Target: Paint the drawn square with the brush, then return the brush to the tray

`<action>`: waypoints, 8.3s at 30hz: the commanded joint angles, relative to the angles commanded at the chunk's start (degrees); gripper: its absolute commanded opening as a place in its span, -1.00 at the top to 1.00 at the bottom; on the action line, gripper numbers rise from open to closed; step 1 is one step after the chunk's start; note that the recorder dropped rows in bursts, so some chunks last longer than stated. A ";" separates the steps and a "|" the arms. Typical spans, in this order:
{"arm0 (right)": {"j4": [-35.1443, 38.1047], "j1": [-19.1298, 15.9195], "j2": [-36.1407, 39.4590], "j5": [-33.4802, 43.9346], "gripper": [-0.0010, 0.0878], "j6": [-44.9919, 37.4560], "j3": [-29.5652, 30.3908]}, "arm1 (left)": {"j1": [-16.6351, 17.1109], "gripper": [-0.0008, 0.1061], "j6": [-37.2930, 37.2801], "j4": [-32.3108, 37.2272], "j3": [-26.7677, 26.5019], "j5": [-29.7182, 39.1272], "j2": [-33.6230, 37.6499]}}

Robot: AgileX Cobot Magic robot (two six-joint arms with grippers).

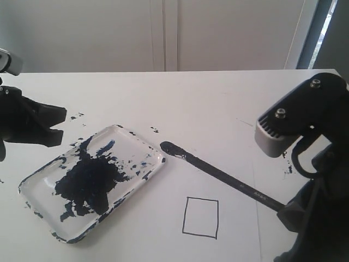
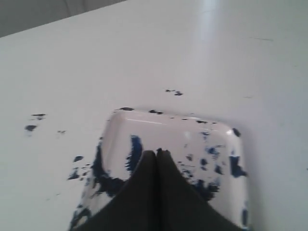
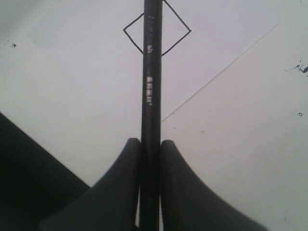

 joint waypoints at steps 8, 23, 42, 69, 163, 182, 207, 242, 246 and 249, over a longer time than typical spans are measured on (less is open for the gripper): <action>0.00 0.00 0.00 0.00 0.98 0.00 0.00 | 0.00 0.99 16.18 0.00 0.00 30.18 0.00; 0.00 0.00 0.00 -0.69 0.98 -0.46 0.00 | 0.00 0.99 49.02 -46.71 0.00 59.12 -0.63; 0.40 0.00 0.00 -0.58 0.98 -0.47 0.00 | -11.71 0.99 120.42 -116.95 -2.70 50.21 -0.63; 0.95 0.00 0.00 0.56 0.98 -0.47 0.00 | -29.05 0.17 158.22 -145.29 -2.70 43.65 14.74; 9.96 0.12 -4.70 3.80 0.98 -1.29 9.68 | -24.95 0.03 177.49 -132.24 -7.85 40.85 32.06; 5.23 0.12 -4.32 -0.39 0.98 -6.33 14.56 | -24.95 0.03 186.47 -132.48 -7.85 39.89 32.06; 6.44 0.12 -4.32 -0.97 0.98 -8.25 14.66 | -24.95 0.03 204.70 -132.48 -7.85 39.31 32.06; 6.75 0.12 -4.32 -2.15 0.98 -9.24 14.66 | -24.95 0.00 201.69 -141.62 -7.98 52.44 27.34; 6.75 0.12 -4.32 -2.39 0.98 -9.37 14.66 | -24.95 0.00 203.28 -141.38 -7.98 52.28 27.45; 6.75 0.12 -4.32 -2.39 0.98 -9.37 14.66 | -24.95 0.00 203.66 -141.01 -7.98 51.66 27.45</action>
